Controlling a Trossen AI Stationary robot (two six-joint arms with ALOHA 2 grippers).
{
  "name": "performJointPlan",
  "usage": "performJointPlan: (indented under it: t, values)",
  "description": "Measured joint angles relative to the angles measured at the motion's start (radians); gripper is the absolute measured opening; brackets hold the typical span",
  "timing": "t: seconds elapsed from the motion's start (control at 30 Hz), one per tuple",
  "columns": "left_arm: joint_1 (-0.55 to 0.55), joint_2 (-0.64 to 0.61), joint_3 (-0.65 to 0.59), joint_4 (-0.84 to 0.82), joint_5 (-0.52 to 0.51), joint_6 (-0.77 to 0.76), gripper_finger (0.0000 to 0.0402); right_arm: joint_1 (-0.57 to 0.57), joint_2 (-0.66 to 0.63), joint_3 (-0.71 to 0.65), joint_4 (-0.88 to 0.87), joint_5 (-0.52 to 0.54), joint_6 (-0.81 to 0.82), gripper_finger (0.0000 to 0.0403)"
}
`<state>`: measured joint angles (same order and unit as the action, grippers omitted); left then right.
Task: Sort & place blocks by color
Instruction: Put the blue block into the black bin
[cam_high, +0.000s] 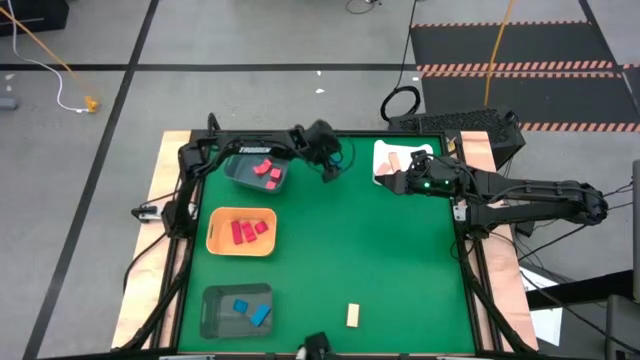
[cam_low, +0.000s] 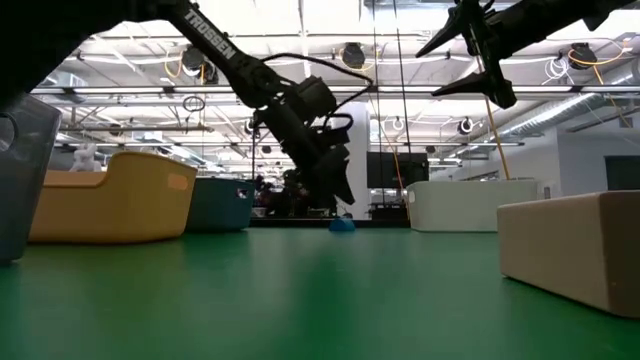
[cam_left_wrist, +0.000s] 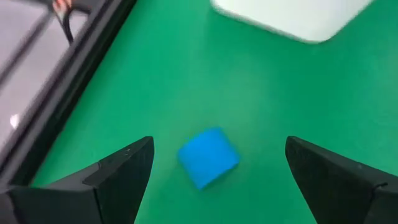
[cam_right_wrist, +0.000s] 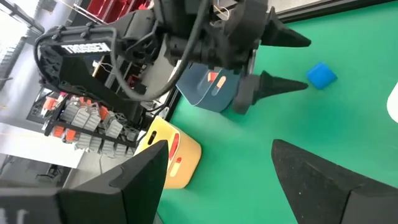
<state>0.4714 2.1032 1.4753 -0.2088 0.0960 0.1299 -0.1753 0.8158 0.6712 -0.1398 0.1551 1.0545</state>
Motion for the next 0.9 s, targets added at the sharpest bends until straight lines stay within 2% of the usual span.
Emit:
performJointPlan:
  t: [0.17, 0.37, 0.6, 0.9]
  values:
    - [0.024, 0.035, 0.011, -0.027, 0.054, -0.093, 0.0361, 0.0, 0.0, 0.0, 0.0, 0.0, 0.0, 0.0279]
    - [0.021, 0.037, 0.011, -0.007, 0.027, -0.087, 0.0361, 0.0, 0.0, 0.0, 0.0, 0.0, 0.0, 0.0279]
    - [0.021, 0.048, 0.011, 0.0, -0.011, 0.07, 0.036, 0.0, 0.0, 0.0, 0.0, 0.0, 0.0, 0.0279]
    - [-0.003, 0.062, 0.01, -0.085, -0.011, 0.157, 0.036, 0.0, 0.0, 0.0, 0.0, 0.0, 0.0, 0.0279]
